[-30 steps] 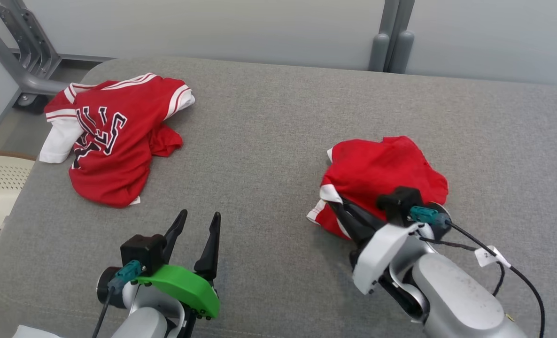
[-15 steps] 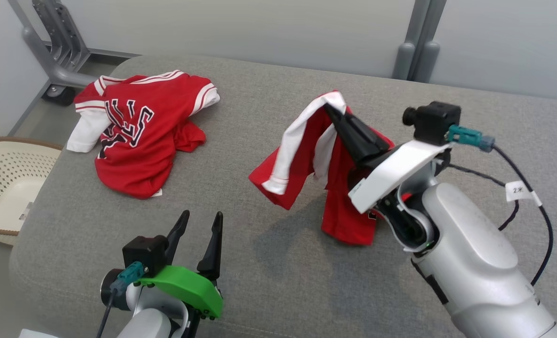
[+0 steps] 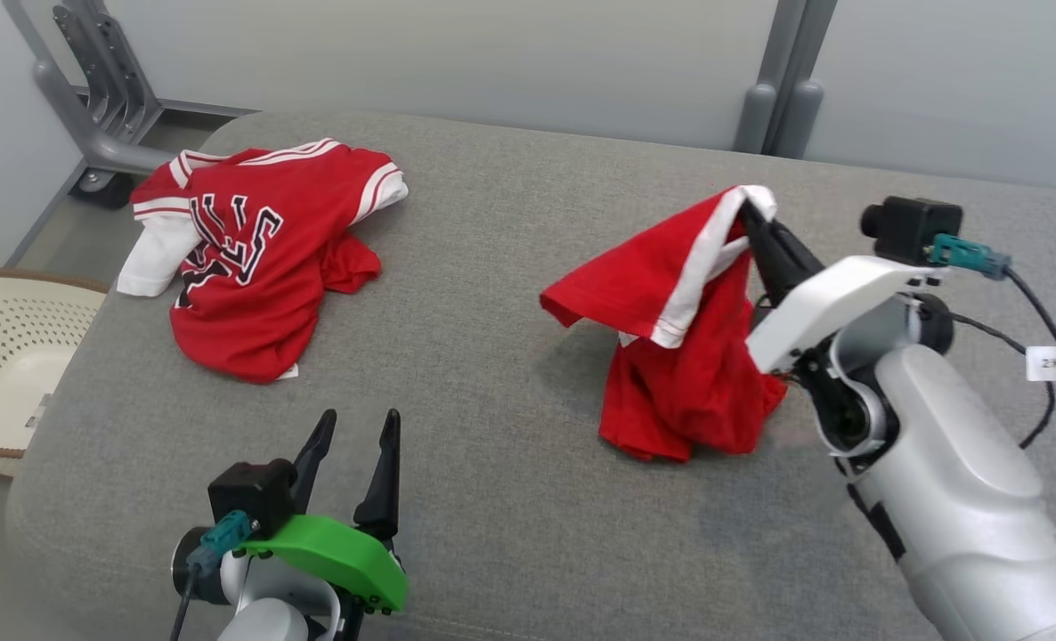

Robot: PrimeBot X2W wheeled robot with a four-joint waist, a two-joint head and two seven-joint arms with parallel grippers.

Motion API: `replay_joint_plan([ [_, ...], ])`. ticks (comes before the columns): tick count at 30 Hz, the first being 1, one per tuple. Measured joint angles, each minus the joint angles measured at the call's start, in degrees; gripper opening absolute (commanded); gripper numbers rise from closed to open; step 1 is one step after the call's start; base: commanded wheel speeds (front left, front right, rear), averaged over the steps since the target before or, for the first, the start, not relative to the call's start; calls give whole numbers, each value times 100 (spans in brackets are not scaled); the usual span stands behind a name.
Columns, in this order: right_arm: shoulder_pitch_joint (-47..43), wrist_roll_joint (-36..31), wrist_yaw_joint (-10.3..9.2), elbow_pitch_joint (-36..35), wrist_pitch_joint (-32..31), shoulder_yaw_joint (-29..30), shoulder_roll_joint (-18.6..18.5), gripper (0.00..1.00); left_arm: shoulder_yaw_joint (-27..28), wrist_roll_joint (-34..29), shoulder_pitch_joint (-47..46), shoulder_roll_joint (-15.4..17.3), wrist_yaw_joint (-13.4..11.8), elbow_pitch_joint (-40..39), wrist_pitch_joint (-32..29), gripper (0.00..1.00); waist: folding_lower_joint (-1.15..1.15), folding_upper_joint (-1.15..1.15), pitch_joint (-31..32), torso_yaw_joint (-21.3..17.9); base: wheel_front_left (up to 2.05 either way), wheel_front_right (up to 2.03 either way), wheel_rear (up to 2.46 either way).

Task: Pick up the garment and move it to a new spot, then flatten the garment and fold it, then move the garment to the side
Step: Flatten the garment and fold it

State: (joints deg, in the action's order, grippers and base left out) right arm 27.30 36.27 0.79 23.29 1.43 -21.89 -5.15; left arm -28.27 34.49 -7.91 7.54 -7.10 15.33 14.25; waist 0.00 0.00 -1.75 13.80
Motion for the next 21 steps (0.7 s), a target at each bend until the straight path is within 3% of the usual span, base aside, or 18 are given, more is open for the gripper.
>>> replay_joint_plan([
  [13, -755, 71, -392, 468, 172, 842, -844, 0, -5, -118, 112, -4, 0, -130, 0, 100, 0, 0, -103, -547, 0, 0, 0],
  [21, -1417, 358, -512, 733, 388, 1316, -985, 0, -115, -196, 114, -4, 0, -152, 0, 100, 0, 0, -200, -850, 0, 0, 0],
])
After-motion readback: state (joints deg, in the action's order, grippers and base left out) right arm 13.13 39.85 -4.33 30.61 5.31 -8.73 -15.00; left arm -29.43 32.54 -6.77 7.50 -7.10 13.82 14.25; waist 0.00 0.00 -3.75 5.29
